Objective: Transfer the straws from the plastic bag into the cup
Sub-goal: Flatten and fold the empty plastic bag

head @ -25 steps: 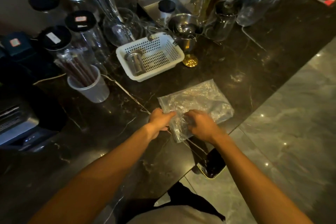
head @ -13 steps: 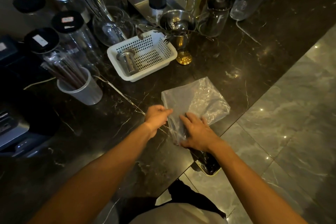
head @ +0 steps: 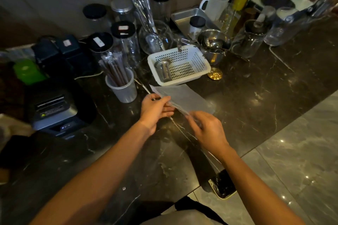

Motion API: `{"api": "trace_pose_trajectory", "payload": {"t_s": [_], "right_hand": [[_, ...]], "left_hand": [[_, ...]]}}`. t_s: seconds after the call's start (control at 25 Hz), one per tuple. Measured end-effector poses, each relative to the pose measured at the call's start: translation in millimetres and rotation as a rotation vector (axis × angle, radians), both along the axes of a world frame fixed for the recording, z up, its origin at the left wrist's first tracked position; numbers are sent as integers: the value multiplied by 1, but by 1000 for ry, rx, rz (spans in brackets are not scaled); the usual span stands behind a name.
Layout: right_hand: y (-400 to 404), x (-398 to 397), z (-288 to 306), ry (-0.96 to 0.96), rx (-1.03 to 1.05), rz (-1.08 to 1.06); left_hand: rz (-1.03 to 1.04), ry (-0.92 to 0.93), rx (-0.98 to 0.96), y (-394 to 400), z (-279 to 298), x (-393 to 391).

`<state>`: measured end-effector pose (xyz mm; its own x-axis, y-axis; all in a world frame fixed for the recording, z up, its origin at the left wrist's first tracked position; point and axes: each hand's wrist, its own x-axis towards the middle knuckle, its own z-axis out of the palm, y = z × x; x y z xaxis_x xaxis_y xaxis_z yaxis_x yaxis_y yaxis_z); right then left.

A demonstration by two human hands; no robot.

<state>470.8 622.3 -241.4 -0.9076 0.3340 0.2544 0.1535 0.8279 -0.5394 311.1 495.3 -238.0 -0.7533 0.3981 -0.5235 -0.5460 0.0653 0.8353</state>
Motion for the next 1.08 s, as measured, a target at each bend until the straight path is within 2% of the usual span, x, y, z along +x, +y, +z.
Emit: {"api": "trace_pose_trajectory", "payload": {"t_s": [0.08, 0.16, 0.24, 0.36, 0.52, 0.64, 0.92, 1.08], "right_hand": [[-3, -10, 15, 9, -102, 20], [-4, -20, 31, -8, -290, 64], [-8, -32, 46, -24, -489, 116], [-10, -48, 59, 82, -677, 148], [-10, -66, 74, 178, -878, 86], [-11, -76, 80, 172, -1008, 24], [-13, -89, 74, 95, -1022, 112], [-14, -95, 60, 67, -975, 57]], "left_hand": [[17, 118, -57, -20, 4, -10], [8, 249, -91, -40, 7, -19], [10, 320, -25, -60, 14, -28], [-45, 417, 85, -87, 29, -39], [-103, 546, 167, -106, 45, -47], [-77, 544, 197, -115, 56, -49], [-77, 490, 159, -127, 53, -53], [-49, 490, 130, -126, 45, -51]]}}
